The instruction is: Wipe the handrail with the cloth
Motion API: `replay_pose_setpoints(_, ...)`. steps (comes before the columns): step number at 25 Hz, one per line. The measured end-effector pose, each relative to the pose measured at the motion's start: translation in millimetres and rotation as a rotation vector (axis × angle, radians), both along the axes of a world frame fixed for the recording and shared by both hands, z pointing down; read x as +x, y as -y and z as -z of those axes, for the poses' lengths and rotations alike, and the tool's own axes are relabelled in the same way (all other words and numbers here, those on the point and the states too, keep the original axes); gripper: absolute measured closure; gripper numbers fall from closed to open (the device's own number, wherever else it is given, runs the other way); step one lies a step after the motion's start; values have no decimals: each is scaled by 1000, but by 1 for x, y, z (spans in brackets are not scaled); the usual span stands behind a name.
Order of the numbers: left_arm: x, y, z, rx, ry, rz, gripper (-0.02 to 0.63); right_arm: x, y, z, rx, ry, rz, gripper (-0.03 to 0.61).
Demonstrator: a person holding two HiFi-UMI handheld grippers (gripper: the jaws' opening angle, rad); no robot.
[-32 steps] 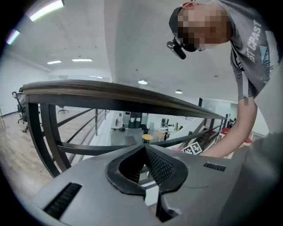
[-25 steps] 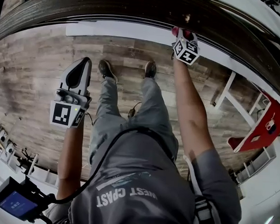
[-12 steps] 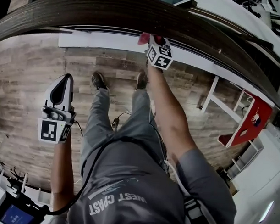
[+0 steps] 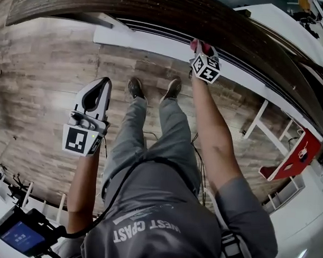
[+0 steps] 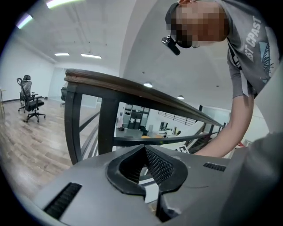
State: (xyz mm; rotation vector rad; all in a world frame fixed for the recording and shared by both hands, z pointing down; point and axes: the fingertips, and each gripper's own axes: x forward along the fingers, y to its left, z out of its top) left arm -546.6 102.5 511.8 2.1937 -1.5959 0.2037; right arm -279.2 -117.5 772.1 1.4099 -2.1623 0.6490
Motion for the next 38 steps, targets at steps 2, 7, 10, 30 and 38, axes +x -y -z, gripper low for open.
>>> replay_pose_setpoints(2, 7, 6, -6, -7, -13, -12, 607, -75, -9, -3, -7, 55, 135, 497)
replay_pose_setpoints(7, 19, 15, -10, -10, 26, -76, 607, -199, -26, 4, -138, 199, 370, 497)
replay_pose_setpoints(10, 7, 14, -1, 7, 28, -63, 607, -169, -12, 25, -57, 163, 266, 497)
replay_pose_setpoints(30, -41, -23, 5, -12, 49, -29, 607, -310, -72, 15, -161, 111, 567, 497)
replay_pose_setpoints(38, -39, -28, 21, 16, 24, -27, 607, -246, -73, 210, 282, 72, 524, 497)
